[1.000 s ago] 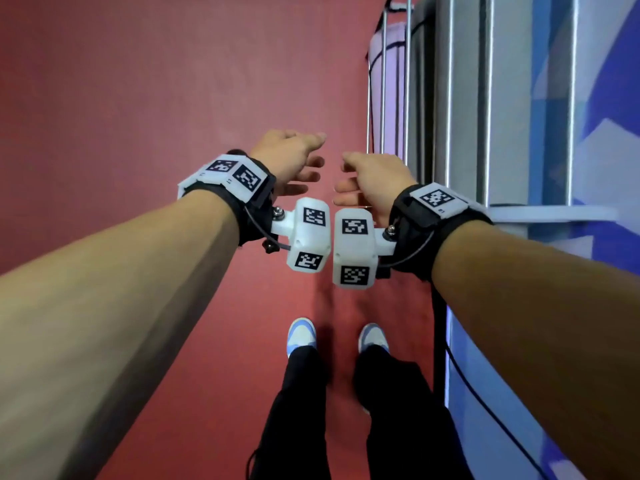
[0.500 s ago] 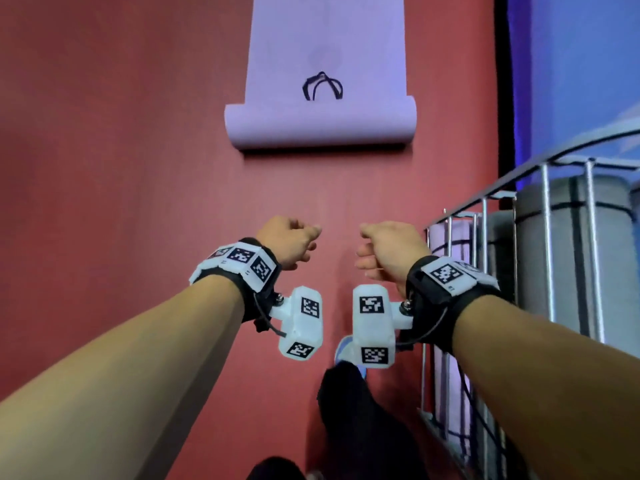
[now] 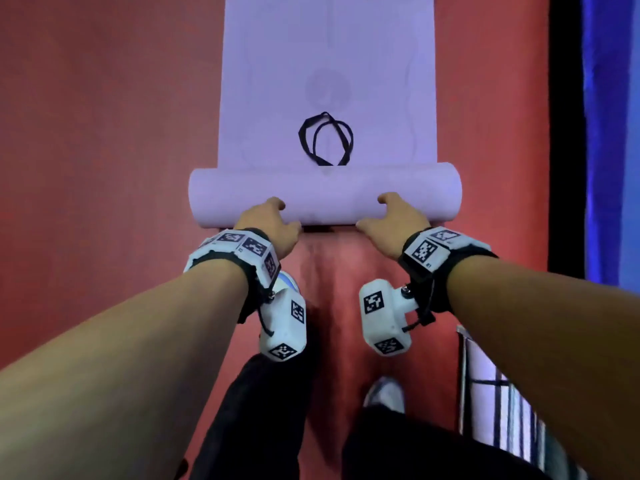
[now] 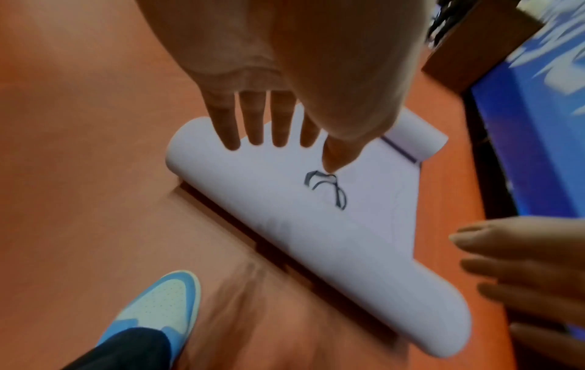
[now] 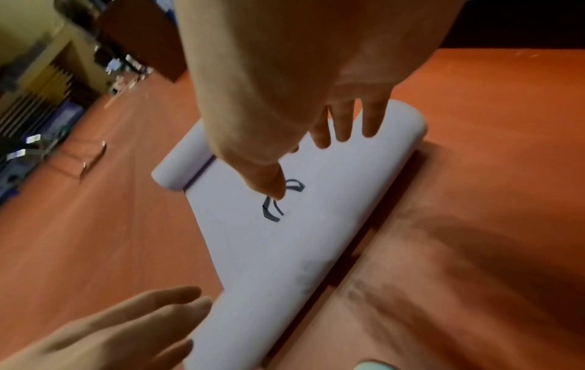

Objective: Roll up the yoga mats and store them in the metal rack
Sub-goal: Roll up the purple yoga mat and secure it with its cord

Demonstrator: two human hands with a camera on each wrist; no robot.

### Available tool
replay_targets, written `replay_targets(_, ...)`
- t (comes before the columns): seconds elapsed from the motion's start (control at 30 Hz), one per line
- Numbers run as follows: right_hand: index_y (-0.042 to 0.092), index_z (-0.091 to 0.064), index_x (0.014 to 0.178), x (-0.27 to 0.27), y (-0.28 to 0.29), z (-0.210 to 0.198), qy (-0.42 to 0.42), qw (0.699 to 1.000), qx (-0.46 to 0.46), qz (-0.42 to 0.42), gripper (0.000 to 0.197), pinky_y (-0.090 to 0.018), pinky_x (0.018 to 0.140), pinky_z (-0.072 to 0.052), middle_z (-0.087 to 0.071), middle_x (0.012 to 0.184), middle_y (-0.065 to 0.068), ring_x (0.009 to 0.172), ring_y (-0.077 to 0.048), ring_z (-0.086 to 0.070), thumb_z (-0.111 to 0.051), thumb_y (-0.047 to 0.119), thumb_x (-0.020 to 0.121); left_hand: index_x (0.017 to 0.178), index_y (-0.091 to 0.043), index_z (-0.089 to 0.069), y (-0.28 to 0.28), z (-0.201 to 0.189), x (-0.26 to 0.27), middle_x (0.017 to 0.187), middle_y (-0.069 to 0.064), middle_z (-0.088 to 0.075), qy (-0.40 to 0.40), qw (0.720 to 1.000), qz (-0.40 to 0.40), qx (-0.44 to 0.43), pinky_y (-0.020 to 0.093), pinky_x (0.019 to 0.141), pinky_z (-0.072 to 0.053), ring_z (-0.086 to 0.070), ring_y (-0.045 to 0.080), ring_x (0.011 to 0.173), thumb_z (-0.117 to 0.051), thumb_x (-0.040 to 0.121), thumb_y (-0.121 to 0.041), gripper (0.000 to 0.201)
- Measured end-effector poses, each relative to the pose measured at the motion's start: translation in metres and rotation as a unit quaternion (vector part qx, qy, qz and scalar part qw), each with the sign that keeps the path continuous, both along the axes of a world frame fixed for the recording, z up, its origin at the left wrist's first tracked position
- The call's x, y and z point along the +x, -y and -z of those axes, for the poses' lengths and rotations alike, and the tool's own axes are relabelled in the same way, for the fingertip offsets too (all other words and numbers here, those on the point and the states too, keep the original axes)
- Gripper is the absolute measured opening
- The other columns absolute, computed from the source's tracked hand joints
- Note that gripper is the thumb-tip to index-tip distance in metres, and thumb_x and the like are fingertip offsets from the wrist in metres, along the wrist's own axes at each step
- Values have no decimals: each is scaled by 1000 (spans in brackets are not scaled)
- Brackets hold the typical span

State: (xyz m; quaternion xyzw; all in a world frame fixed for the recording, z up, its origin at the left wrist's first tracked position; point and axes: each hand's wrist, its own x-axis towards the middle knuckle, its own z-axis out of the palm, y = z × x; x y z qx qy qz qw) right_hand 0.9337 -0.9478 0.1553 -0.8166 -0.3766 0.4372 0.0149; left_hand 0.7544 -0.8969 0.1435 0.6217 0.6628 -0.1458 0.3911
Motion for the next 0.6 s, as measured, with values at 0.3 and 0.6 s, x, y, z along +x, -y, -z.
replay_targets(0.3,23,8,155,15,-85,183,61,975,-45,-207,125,-53,117,-14,-4,163,-4,150,-30,-2,-76,58,68,156,-12,-5,-78,171,33,164,11,-10,-35,998,44,-7,47,121,-15,-6,31,151,-60,88,-44,93)
replay_targets(0.6,17,-34,137,22,-44,205,119,927,-83,-346,102,-51,108,-24,-21,151,-13,139,-36,-21,-78,66,59,136,-12,-42,-41,183,30,149,10,-23,-160,975,153,-34,46,107,-27,-20,29,140,-78,63,-64,97)
